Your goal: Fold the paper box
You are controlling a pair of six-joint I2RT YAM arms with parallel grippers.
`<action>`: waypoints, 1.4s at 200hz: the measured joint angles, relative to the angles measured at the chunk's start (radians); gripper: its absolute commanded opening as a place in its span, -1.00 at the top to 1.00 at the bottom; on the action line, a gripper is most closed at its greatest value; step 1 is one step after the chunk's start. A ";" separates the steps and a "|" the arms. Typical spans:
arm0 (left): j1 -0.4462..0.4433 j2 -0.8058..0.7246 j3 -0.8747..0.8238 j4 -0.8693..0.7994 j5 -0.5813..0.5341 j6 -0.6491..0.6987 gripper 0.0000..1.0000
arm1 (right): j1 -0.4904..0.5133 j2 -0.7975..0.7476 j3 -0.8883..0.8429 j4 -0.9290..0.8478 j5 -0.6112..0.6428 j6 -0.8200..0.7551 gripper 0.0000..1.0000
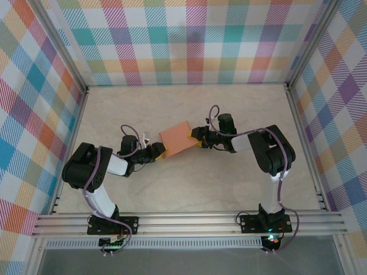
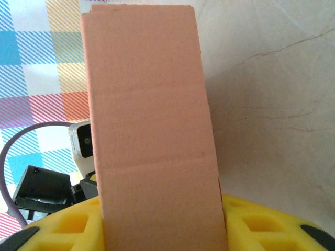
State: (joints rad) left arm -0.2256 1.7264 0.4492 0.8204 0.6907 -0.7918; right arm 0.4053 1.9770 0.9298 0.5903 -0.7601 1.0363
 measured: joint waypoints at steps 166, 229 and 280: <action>-0.626 -0.511 0.198 -0.377 -0.875 1.418 -0.96 | -0.200 -0.452 -0.079 -0.272 -0.056 -0.027 0.15; -0.719 -0.198 0.227 -0.146 -1.165 1.950 -0.75 | -0.200 -0.495 -0.085 -0.300 -0.075 -0.009 0.15; -0.722 -0.072 0.237 0.130 -1.287 2.150 -0.36 | -0.203 -0.509 -0.111 -0.301 -0.076 0.004 0.16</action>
State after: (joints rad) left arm -0.9478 1.6547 0.6865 0.9504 -0.5968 1.3582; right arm 0.2024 1.4685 0.8192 0.2893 -0.8364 1.0401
